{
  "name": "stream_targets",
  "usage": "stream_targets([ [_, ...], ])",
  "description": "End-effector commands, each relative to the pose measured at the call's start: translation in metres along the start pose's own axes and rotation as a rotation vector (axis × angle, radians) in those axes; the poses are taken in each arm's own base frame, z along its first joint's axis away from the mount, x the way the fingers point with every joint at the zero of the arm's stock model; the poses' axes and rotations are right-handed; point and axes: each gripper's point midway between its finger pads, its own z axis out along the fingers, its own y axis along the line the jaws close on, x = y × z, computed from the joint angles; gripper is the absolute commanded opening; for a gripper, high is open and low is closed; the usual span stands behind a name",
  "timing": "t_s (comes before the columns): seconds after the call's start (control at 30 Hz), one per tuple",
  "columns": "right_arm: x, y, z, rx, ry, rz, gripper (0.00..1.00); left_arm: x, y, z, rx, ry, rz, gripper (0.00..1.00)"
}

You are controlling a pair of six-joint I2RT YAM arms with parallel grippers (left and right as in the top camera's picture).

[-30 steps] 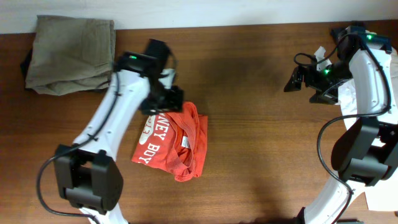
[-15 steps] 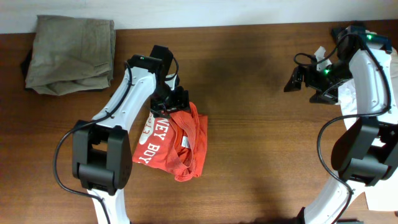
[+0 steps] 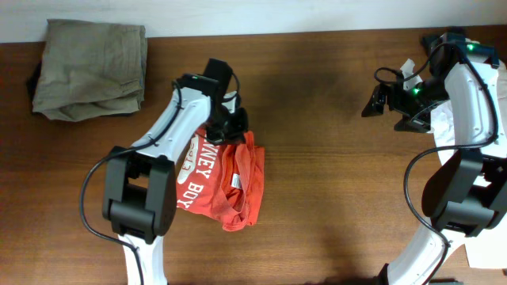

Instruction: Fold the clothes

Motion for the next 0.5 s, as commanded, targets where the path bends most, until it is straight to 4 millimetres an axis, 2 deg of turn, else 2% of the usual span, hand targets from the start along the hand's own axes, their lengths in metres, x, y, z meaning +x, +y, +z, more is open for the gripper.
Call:
stream_targets([
  [0.0, -0.003, 0.002, -0.009, 0.010, -0.028, -0.006, 0.99, 0.014, -0.031, 0.015, 0.026, 0.020, 0.064, 0.00],
  [0.17, -0.003, 0.002, -0.009, 0.010, -0.028, -0.006, 0.99, 0.023, -0.069, 0.030, 0.056, -0.008, 0.178, 0.00],
  [0.2, -0.003, 0.002, -0.009, 0.010, -0.028, -0.006, 0.99, 0.023, -0.077, 0.032, 0.061, -0.021, 0.201, 0.06],
  [0.27, -0.003, 0.002, -0.009, 0.010, -0.028, -0.006, 0.99, 0.028, -0.086, 0.036, 0.067, -0.022, 0.228, 0.07],
  [0.33, -0.003, 0.002, -0.009, 0.010, -0.028, -0.006, 0.99, 0.044, -0.100, 0.043, 0.076, 0.006, 0.266, 0.09],
  [0.4, -0.003, 0.002, -0.009, 0.010, -0.028, -0.006, 0.99, 0.066, -0.125, 0.046, 0.142, 0.059, 0.319, 0.25],
  [0.43, -0.003, 0.002, -0.009, 0.010, -0.028, -0.006, 0.99, 0.072, -0.134, 0.045, 0.157, 0.065, 0.369, 0.46],
  [0.47, -0.003, 0.002, -0.009, 0.010, -0.028, -0.006, 0.99, 0.075, -0.141, 0.043, 0.160, 0.065, 0.404, 0.83],
])
